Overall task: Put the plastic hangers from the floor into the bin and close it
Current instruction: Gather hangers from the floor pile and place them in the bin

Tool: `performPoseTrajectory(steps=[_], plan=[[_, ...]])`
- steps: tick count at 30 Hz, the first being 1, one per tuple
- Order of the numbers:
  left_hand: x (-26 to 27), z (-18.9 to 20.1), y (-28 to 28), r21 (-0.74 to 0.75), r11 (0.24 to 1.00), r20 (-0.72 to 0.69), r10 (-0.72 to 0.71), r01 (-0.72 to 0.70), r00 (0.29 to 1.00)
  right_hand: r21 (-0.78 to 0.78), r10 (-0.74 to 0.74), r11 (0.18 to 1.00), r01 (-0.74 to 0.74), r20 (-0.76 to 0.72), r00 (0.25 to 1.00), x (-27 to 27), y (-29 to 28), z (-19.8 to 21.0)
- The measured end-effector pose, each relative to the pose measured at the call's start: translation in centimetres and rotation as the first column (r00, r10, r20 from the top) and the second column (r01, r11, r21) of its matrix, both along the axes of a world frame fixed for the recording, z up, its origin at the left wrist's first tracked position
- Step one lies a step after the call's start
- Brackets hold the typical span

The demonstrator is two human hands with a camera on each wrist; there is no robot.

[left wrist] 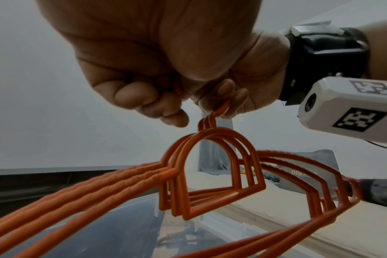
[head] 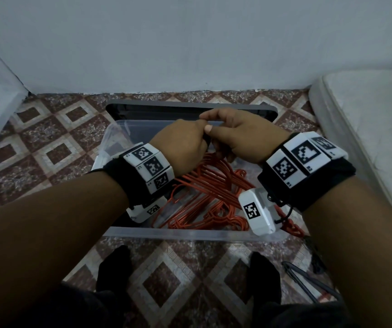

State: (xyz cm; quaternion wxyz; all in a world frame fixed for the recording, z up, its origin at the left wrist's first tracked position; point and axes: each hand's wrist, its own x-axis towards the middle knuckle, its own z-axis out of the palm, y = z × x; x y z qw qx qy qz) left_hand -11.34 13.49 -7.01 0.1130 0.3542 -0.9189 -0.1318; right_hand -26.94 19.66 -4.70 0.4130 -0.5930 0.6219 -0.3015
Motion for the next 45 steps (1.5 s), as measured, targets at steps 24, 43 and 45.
performPoseTrajectory(steps=[24,43,45], plan=[[2.6,-4.2,-3.4,0.101,0.988,0.17,-0.137,0.121,0.976,-0.093,-0.025,0.995,0.042,0.172,0.985,-4.9,1.5,2.1],[4.3,-11.8,-8.2,0.158,0.965,0.611,0.071,-0.209,0.788,0.129,-0.212,0.957,0.261,-0.303,0.929,-5.9,1.4,0.7],[3.1,-13.0,-8.8,0.141,0.963,0.618,0.095,-0.229,0.781,0.133,-0.234,0.949,0.286,-0.314,0.92,-5.8,1.4,0.6]])
